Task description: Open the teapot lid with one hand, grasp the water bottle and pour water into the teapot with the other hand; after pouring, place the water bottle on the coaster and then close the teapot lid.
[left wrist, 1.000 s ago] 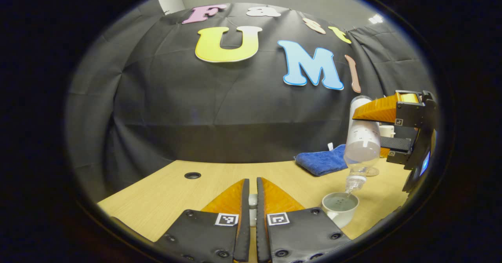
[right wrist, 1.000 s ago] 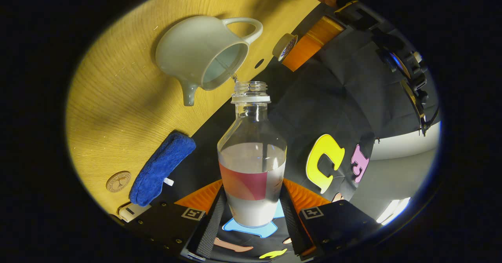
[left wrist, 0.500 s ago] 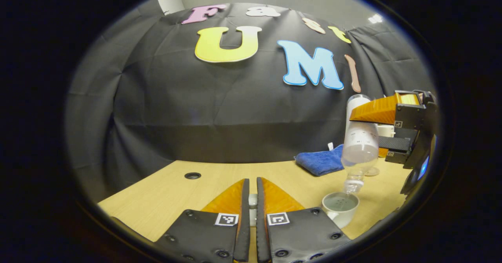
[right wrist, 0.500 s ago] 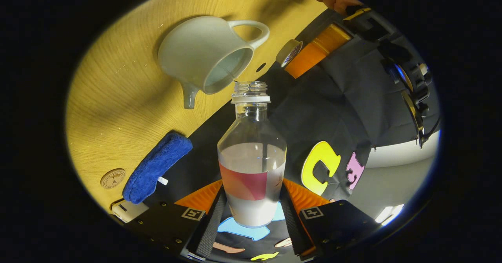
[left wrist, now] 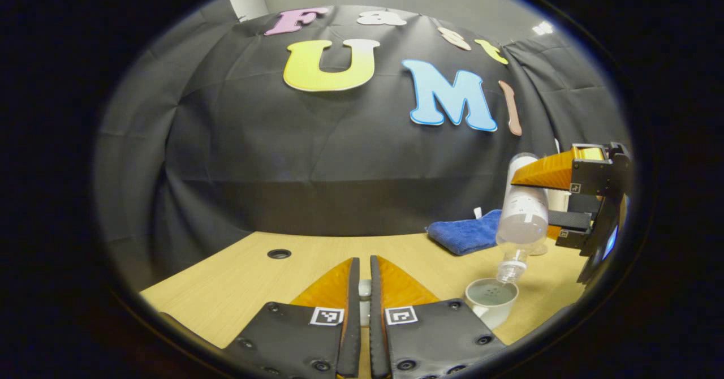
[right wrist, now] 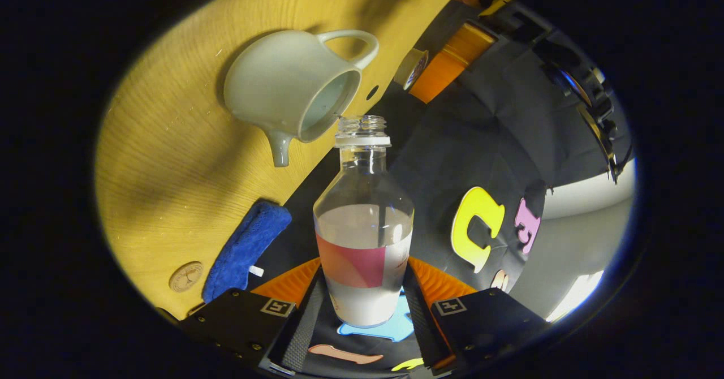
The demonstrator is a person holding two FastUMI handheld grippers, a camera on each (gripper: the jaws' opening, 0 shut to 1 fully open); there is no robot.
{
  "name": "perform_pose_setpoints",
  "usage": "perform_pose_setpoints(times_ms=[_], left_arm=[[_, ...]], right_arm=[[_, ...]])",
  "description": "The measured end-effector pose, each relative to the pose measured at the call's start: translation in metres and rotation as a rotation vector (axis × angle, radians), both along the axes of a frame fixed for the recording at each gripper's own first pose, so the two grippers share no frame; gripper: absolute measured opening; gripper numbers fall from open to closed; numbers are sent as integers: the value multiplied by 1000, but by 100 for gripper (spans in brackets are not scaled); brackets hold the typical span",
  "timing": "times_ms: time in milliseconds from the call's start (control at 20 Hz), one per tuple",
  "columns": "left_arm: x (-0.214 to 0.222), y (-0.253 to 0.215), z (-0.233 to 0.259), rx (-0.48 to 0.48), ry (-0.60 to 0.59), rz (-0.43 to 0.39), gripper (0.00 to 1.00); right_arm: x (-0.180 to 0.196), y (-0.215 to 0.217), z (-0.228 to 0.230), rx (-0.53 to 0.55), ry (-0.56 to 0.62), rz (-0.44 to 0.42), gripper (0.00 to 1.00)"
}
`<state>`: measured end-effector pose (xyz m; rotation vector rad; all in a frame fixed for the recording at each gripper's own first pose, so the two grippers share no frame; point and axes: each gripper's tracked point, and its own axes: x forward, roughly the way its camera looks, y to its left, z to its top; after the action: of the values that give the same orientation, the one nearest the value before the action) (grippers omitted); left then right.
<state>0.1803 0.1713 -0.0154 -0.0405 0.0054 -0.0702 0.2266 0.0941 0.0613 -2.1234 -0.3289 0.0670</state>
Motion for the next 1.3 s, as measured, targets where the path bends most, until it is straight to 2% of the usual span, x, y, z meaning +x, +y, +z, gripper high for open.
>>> perform_pose_setpoints(times_ms=[50, 100, 150, 300, 550, 650, 700, 1100, 1250, 1300], left_arm=[[0, 1, 1, -1, -1, 2, 12], [0, 1, -1, -2, -3, 5, 15], [-1, 1, 0, -1, -2, 10, 13], [0, 2, -1, 11, -2, 23, 15], [1, 1, 0, 31, -3, 30, 15], [1, 1, -1, 32, -3, 32, 12], [0, 1, -1, 32, -4, 33, 15], [0, -3, -1, 32, 0, 27, 13], [1, -3, -2, 37, 2, 27, 15], [1, -4, -2, 38, 4, 27, 12]], right_arm=[[0, -5, -5, 57, 24, -11, 74], [0, -10, -14, 121, 51, -26, 75], [1, -17, -21, 191, 78, -43, 75], [-8, -31, -32, 372, 138, -74, 75], [-4, -46, -45, 613, 237, -132, 75], [-6, -55, -51, 708, 267, -151, 75], [-5, -56, -50, 758, 277, -159, 75], [-3, -84, -41, 1267, 380, -235, 75], [-2, -103, -40, 1392, 383, -257, 75], [0, -109, -41, 1435, 388, -266, 75]])
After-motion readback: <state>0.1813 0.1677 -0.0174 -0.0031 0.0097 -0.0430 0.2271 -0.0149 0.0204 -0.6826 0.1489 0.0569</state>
